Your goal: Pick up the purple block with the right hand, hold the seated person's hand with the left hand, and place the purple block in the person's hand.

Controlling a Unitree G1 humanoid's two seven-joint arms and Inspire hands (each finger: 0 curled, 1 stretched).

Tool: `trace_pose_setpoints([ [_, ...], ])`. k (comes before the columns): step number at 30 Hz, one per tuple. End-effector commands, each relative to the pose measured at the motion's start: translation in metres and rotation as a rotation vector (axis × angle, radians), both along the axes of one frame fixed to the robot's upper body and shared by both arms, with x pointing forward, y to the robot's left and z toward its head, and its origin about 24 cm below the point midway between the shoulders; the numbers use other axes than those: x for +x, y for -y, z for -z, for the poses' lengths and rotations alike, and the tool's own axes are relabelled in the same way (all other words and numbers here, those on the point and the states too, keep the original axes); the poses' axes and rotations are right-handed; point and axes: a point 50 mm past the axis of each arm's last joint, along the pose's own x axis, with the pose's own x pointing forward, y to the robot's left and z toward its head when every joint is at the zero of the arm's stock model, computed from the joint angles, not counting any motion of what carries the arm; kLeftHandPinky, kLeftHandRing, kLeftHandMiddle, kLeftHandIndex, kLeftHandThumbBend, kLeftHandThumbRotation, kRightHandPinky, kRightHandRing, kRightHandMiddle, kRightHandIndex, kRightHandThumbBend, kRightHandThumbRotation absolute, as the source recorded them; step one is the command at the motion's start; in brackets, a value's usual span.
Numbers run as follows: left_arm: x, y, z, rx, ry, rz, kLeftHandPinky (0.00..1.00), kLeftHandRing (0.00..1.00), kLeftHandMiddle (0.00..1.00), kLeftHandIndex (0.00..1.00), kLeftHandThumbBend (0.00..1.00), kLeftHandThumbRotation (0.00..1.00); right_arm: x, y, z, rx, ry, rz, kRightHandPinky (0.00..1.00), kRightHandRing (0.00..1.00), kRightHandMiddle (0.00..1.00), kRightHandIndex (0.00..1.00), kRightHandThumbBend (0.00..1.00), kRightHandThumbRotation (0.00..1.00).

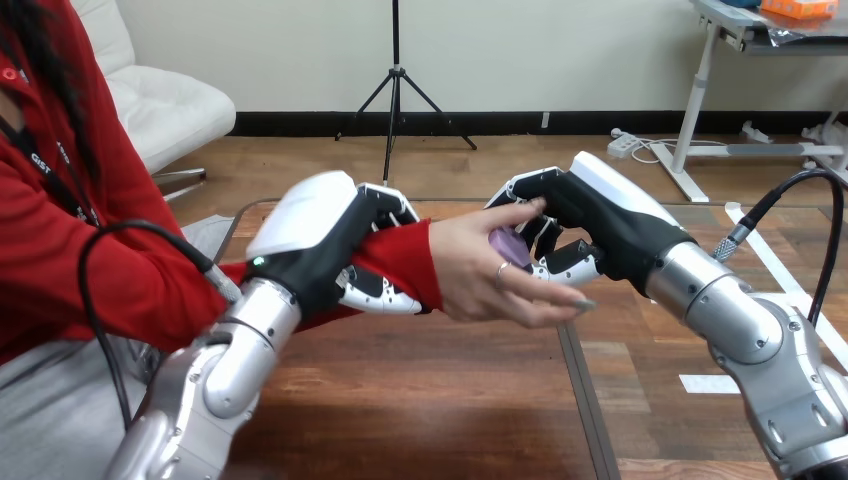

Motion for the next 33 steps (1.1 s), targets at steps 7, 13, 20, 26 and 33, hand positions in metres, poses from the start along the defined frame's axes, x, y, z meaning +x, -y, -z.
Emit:
trace_pose_setpoints([
  [7,0.0076,0.0136,-0.0585,-0.005,0.229,0.081,0.47,0.58,0.63,0.64,0.91,0.46,0.0044,-0.0002,-0.0293,0.034,0.09,-0.027,0.46,0.55,0.59,0.62,0.52,0.26],
  [13,0.0066,0.0132,-0.0589,-0.009,0.233,0.083,0.49,0.6,0.65,0.65,0.96,0.52,0.004,0.0014,-0.0288,0.031,0.09,-0.027,0.49,0.56,0.6,0.62,0.47,0.35],
  [20,0.006,0.0126,-0.0586,-0.011,0.235,0.085,0.49,0.61,0.66,0.66,0.98,0.59,0.0032,0.0026,-0.0287,0.025,0.081,-0.023,0.52,0.59,0.62,0.64,0.41,0.49],
  [26,0.0054,0.0123,-0.0586,-0.018,0.238,0.087,0.5,0.62,0.66,0.66,0.95,0.64,0.0029,0.0043,-0.0277,0.027,0.081,-0.025,0.55,0.6,0.63,0.65,0.39,0.62],
  [33,0.0046,0.0116,-0.0586,-0.022,0.24,0.086,0.5,0.62,0.66,0.66,0.93,0.68,0.0027,0.0061,-0.0267,0.026,0.088,-0.025,0.54,0.6,0.63,0.66,0.36,0.74],
])
